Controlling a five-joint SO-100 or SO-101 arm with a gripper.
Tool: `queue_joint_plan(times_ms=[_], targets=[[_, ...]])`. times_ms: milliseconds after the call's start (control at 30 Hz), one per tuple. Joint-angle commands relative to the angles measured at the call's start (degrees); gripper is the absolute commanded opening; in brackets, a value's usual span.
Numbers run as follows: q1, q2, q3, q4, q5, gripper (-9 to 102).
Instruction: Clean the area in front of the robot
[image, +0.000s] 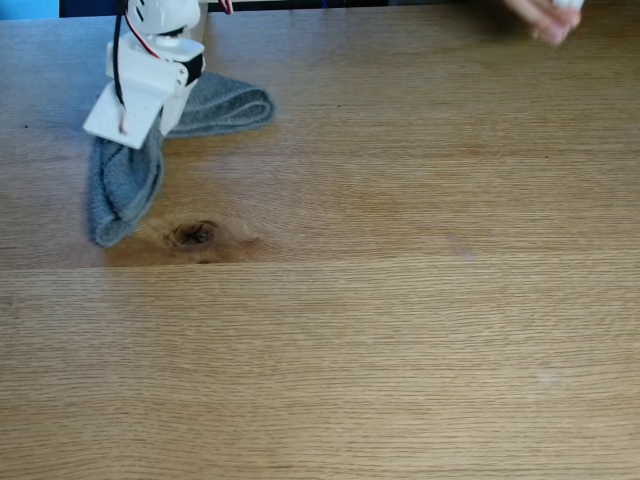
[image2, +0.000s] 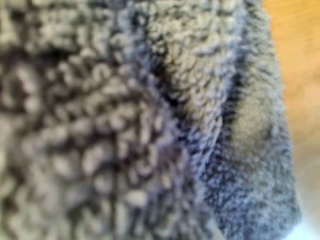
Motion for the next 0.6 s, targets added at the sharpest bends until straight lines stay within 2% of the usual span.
queue_joint_plan(times_ms=[0, 300, 567], targets=[[1.0, 15.8, -1.3, 2.3, 0.4, 0], [-10.4, 42.9, -1.3, 12.8, 5.2, 0], [-33.7, 56.8, -1.2, 28.9, 10.5, 0]])
